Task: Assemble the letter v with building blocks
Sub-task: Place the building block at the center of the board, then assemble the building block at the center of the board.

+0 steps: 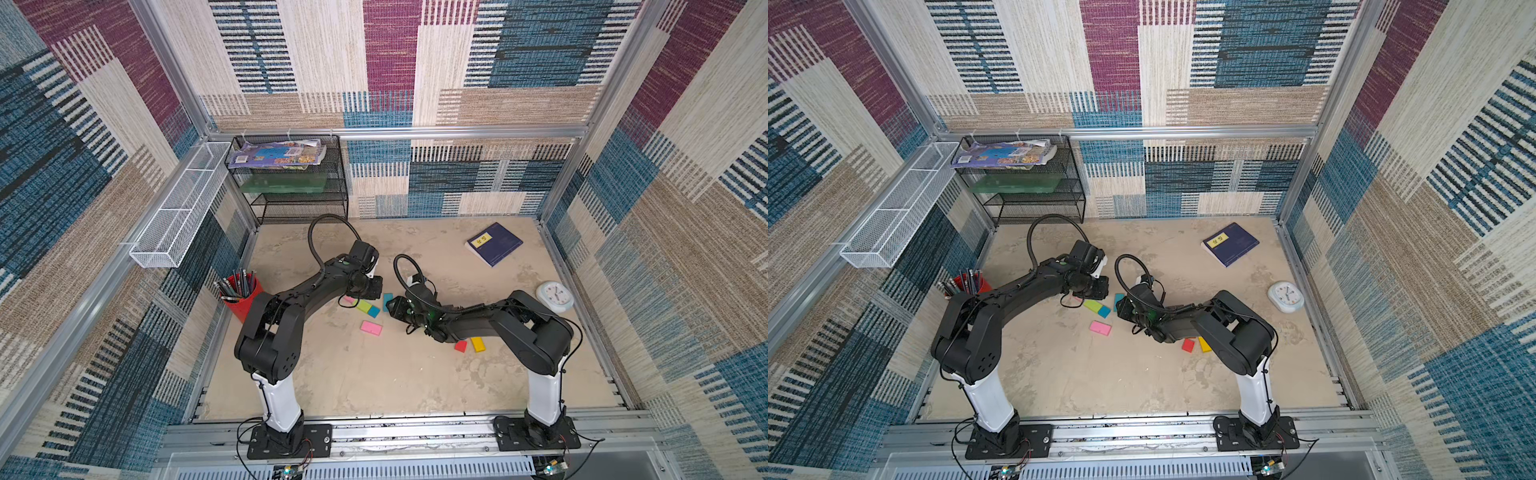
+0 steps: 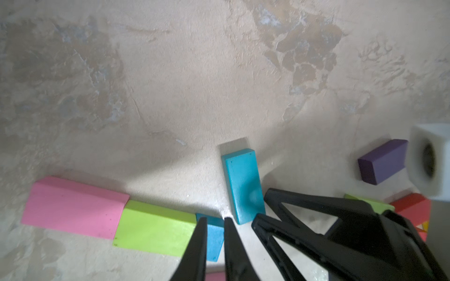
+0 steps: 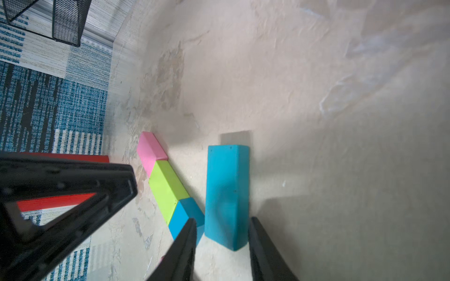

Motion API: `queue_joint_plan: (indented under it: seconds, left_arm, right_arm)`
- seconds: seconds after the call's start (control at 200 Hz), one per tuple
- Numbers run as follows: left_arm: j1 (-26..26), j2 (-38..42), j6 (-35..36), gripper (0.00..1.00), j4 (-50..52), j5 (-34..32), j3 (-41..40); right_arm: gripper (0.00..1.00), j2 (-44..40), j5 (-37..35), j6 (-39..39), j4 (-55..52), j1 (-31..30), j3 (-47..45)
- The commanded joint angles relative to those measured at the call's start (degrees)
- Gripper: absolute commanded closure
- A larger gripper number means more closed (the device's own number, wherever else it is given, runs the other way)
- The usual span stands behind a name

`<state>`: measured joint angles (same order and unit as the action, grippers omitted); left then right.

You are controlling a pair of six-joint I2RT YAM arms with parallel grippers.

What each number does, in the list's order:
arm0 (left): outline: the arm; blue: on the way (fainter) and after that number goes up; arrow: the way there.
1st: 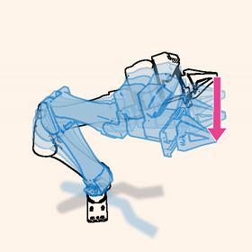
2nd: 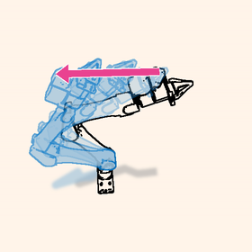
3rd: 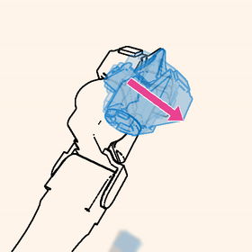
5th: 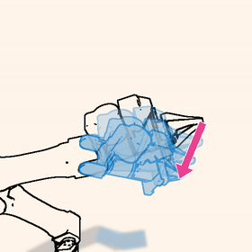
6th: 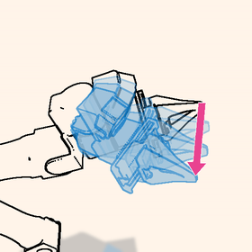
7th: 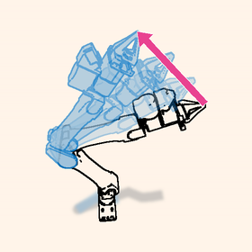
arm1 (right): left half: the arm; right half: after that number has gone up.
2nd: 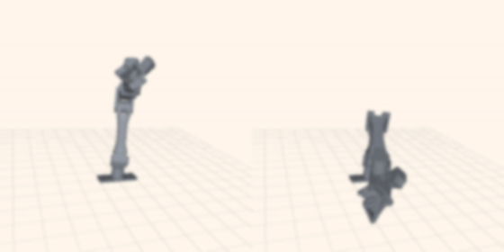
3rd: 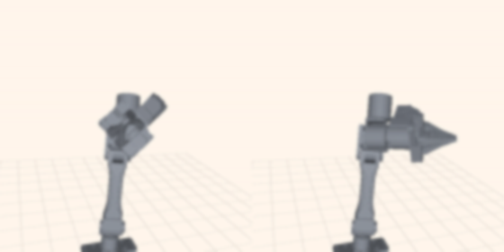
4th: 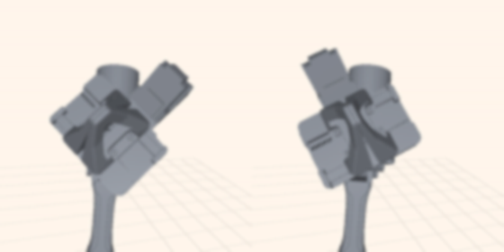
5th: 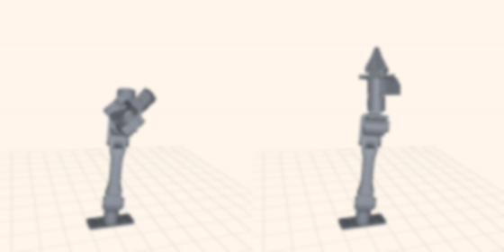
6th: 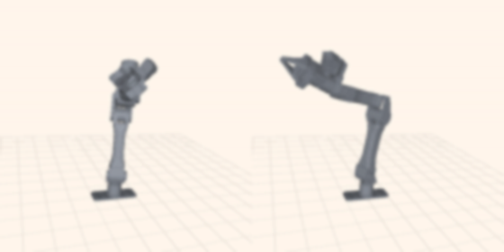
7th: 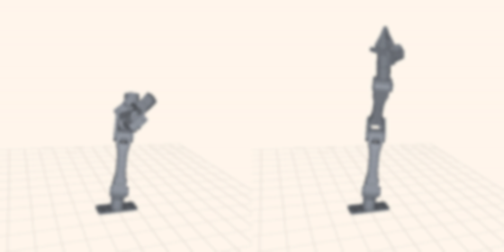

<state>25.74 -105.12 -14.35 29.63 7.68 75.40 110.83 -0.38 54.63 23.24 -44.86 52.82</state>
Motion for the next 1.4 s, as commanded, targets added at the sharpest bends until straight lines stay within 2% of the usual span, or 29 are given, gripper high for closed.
queue_joint_plan:
  seconds: [0.0,0.095,0.19,0.295,0.431,0.896,1.006,1.397]
  left_arm:
    - [0.0,-0.2,3.2,0.87,2.8,-0.4,0.8]
    - [0.0,-1.2,4.5,0.90,4.3,0.9,2.2]
    - [0.1,-3.0,5.8,0.93,6.2,2.4,4.2]
    - [0.2,-5.2,6.7,0.98,7.8,3.3,5.9]
    - [0.2,-6.9,7.0,1.00,9.1,3.0,7.4]
    - [0.5,-13.2,8.2,1.00,12.2,5.3,12.2]
    - [0.4,-14.5,8.5,1.00,12.6,7.0,13.4]
    - [0.5,-17.3,9.3,1.00,14.3,5.9,17.3]
  right_arm:
    - [0.58,-3.5,-3.5,-0.4,0.5,-0.2,-1.6]
    - [0.59,-6.3,-5.0,-3.5,-2.4,-0.1,-1.6]
    - [0.65,-7.0,-5.2,-7.5,-6.4,0.0,-0.1]
    - [0.78,-5.4,-4.1,-13.7,-11.5,0.2,3.4]
    - [1.00,-2.8,-3.5,-19.1,-16.4,0.5,6.5]
    - [1.00,3.8,11.8,-19.8,-5.9,5.5,3.1]
    - [1.00,4.6,12.8,-19.0,-3.9,5.8,2.6]
    - [1.00,6.2,16.1,-17.7,-1.0,7.7,2.7]
